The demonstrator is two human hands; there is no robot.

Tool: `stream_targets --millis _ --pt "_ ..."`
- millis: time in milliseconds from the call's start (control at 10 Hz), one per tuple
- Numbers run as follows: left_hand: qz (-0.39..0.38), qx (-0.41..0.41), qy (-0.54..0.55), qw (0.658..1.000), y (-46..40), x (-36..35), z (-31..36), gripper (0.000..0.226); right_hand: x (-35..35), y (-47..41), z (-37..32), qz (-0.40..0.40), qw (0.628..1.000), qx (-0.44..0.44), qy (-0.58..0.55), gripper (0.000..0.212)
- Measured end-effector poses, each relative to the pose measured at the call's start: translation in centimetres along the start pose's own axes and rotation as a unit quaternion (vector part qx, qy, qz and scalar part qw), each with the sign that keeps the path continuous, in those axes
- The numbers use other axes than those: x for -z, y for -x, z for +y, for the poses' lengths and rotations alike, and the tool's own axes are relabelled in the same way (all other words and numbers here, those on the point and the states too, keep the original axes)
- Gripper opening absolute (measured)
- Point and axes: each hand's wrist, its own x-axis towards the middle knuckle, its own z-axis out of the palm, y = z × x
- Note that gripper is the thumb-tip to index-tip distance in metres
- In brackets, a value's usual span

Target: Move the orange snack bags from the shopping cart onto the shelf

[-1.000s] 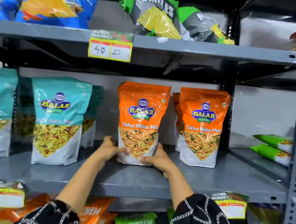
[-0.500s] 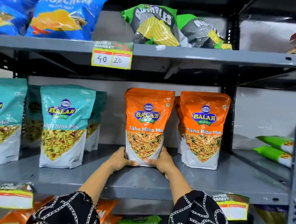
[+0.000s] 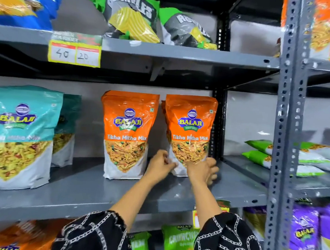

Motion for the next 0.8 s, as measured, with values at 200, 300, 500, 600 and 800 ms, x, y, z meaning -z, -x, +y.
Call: stream_targets --millis 200,300,500,600,800 --pt "-0.057 0.094 -0.103 0.989 -2.1 -4.5 -0.3 0.063 0.9 -4.7 2.1 -0.192 0.978 0.081 -0.017 0.09" --pt "-0.046 0.074 -0.146 0.985 -2.3 -5.1 -0.3 0.059 1.9 -5.7 2.7 -0.22 0.971 0.096 -0.011 0.081" --pt "-0.022 0.058 -0.163 0.985 -2.0 -5.2 -0.2 0.059 1.9 -6.1 2.9 -0.233 0.966 0.111 0.005 0.089" --pt "-0.016 0.054 -0.165 0.985 -1.7 -5.2 0.0 0.06 1.4 -6.6 3.2 -0.241 0.964 0.114 0.016 0.097" --pt "0.006 0.021 -0.162 0.987 -0.5 -2.8 0.8 0.049 2.0 -4.6 2.0 -0.19 0.978 0.081 0.022 0.101"
